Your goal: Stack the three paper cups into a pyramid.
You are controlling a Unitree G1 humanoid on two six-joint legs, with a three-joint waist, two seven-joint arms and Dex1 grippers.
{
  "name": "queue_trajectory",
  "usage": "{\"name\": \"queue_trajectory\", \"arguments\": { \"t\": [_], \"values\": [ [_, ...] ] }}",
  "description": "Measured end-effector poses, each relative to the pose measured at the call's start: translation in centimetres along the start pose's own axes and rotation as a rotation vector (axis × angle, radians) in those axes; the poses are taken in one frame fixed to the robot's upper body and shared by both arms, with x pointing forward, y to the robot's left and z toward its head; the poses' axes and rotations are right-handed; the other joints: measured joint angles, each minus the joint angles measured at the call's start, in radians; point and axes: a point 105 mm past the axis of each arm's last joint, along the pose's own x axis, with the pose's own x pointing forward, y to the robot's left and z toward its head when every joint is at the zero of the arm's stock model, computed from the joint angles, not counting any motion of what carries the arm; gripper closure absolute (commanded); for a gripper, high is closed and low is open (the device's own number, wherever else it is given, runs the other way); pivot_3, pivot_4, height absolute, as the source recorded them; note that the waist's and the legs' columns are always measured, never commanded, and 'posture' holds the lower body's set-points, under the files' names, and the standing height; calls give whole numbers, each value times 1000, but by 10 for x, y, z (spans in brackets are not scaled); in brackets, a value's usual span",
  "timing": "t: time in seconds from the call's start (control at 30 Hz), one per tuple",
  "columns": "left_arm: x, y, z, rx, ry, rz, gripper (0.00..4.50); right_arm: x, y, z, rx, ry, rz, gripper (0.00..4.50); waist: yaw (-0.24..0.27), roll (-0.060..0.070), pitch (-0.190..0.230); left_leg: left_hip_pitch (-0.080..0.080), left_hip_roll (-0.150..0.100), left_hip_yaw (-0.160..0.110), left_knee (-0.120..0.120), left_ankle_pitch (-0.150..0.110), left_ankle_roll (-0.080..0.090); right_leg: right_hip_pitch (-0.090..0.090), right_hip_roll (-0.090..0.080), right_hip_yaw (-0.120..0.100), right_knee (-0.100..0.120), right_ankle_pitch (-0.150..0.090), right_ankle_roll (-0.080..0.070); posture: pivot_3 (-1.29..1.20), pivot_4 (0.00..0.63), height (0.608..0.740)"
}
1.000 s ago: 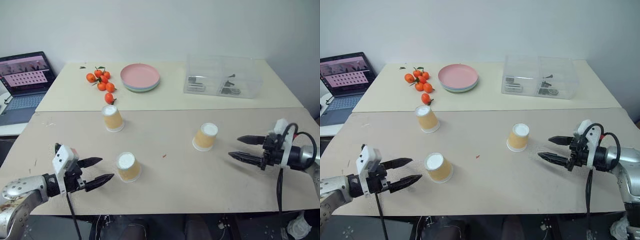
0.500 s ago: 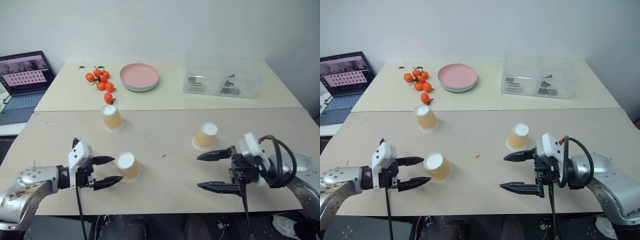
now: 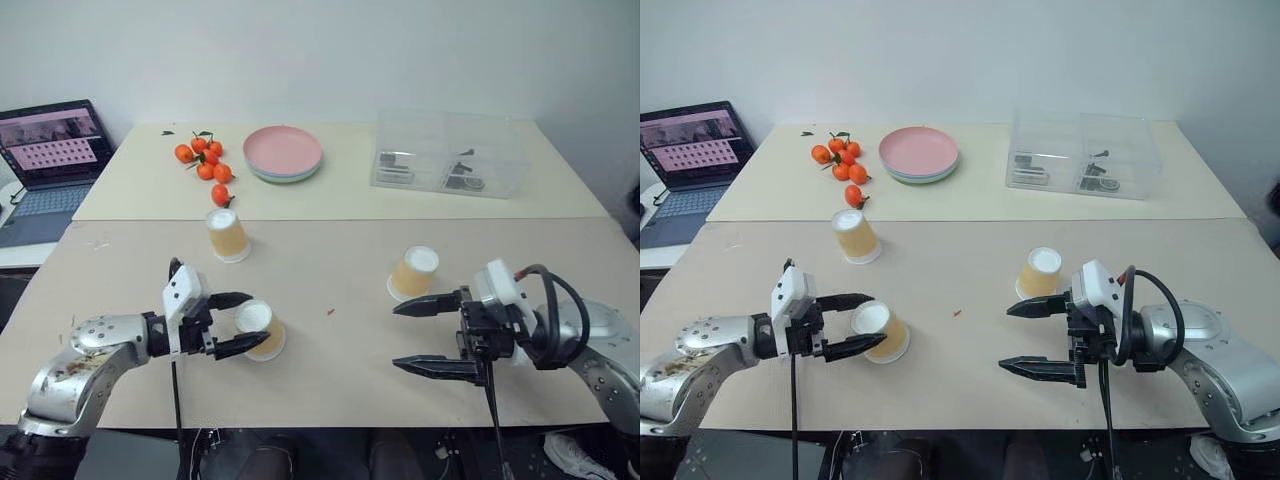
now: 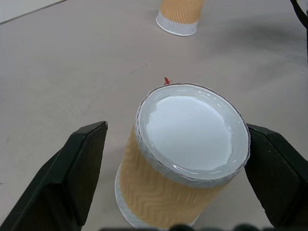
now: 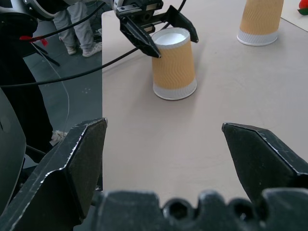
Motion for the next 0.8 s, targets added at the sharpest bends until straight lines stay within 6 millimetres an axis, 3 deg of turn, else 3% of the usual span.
{"name": "queue_trajectory", "arguments": {
  "t": [0.17, 0.37, 0.6, 0.8],
  "values": [
    [5, 2, -4, -14, -12, 1, 1762, 0, -2, 0, -10, 1, -9, 0, 1, 0, 0, 0, 0, 0, 0, 0, 0, 0, 0, 0, 0, 0, 0, 0, 150, 728],
    [25, 11, 3, 25, -53, 2, 1762, -1, -7, 1, -14, -4, -32, 0, 7, 0, 0, 1, 0, 0, 1, 0, 0, 2, 0, 0, 0, 0, 0, 0, 150, 728],
    [77, 11, 22, 75, -114, -88, 1762, 0, -11, -2, -17, 7, -60, 0, 4, -1, 0, 0, -1, 0, 2, 0, 0, 1, 0, 0, 0, 1, -1, 0, 150, 728],
    [110, 8, 37, 70, -139, -167, 1762, -3, -12, -4, -8, 8, -88, 0, 2, -1, 0, 0, -1, 0, 2, 0, 0, 1, 0, 0, -1, 2, -2, 0, 150, 728]
  ]
}}
